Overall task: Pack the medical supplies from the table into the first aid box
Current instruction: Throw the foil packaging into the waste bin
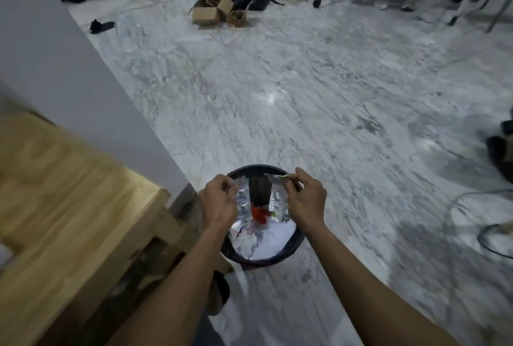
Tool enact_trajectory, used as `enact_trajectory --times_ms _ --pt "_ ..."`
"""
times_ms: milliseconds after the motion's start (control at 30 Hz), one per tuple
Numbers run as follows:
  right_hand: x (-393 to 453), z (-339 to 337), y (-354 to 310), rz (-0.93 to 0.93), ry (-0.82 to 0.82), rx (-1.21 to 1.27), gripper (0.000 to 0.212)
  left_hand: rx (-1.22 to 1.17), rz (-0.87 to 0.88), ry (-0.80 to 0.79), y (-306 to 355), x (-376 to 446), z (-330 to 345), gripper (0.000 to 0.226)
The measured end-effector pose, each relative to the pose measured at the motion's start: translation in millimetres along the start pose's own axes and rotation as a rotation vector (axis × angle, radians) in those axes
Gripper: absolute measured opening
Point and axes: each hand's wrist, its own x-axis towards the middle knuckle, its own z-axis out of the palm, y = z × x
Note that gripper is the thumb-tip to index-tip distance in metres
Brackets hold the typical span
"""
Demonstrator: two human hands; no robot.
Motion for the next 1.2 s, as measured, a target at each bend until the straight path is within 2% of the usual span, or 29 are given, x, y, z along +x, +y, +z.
enact_trajectory --times_ms 133,233,300,367,533,767,1000,1200 --pt "11 20 23 0.044 -0.065 -0.048 0.008 0.002 -0.049 -0.078 -17 13 16 0.004" --pt "21 29 28 0.087 -0.146 -0.097 0.039 0.059 -0.011 -0.158 -24 20 24 0.043" --pt "27 33 28 0.128 -0.184 -0.093 0.052 0.084 0.029 -0.186 -28 25 29 0.053" --pt "32 37 31 0.171 -0.202 -0.075 0.056 0.099 0.032 -0.202 -33 29 33 0.059" --pt "37 45 42 0.255 -0.227 -0.065 0.059 0.101 -0.014 -0.212 -41 33 42 0.064" --pt "31 41 43 0.267 -0.209 -0.081 0.057 0.108 -0.05 -0.223 -39 26 35 0.064" --pt "12 15 10 0.188 -0.186 -0.042 0.051 0.102 0.024 -0.211 -13 4 4 0.058" --pt "-13 -25 -53 0.07 -0.161 0.088 0.05 0.049 0.169 -0.155 41 -29 -37 0.06"
